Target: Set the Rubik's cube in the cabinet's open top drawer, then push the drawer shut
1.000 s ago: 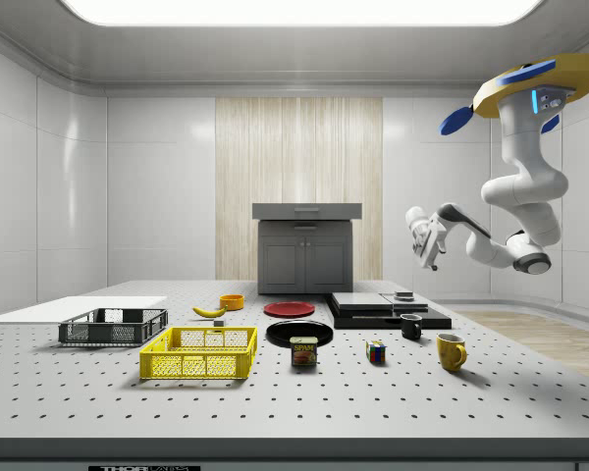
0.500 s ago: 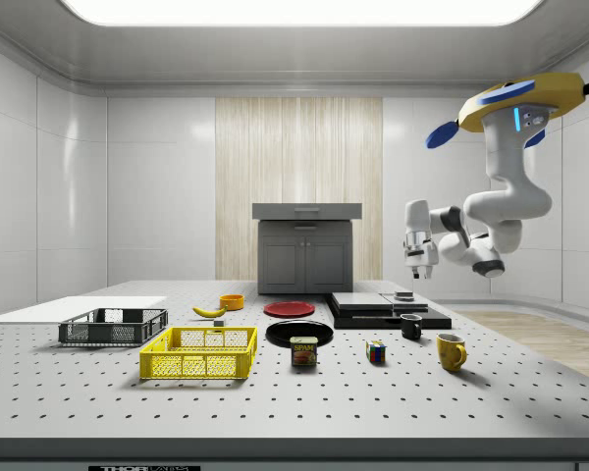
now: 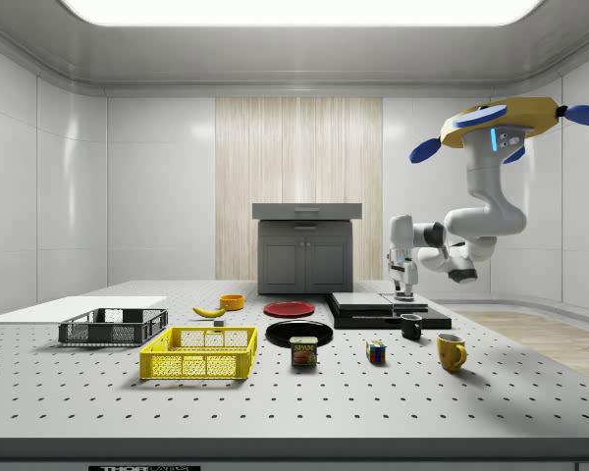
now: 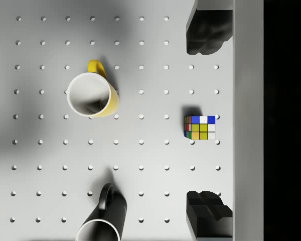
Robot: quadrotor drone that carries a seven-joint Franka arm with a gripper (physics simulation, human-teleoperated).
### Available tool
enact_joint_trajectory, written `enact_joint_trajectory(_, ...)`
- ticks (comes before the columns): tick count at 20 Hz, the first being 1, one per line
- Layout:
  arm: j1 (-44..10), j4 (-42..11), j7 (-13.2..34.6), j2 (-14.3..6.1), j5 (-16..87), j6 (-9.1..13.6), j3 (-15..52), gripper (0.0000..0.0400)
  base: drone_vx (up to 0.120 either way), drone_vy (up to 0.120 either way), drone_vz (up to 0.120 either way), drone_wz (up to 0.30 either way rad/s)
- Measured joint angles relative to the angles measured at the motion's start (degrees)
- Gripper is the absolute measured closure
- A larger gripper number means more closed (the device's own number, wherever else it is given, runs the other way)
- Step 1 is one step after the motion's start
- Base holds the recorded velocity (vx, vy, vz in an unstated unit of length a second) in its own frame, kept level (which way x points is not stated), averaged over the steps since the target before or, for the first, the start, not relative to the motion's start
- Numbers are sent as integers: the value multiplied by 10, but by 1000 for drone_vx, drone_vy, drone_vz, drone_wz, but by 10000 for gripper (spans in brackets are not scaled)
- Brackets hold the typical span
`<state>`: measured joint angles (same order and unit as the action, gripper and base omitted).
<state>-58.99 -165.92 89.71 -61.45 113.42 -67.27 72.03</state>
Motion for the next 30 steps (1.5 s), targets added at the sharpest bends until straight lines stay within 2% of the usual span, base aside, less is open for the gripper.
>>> enact_joint_trajectory(16, -26, 3, 22, -50, -23, -38, 20, 0, 120, 0, -120, 0)
enact_joint_trajectory(30, -38, 6, 34, -88, -42, -73, 31, 0, 0, -14, -120, 0)
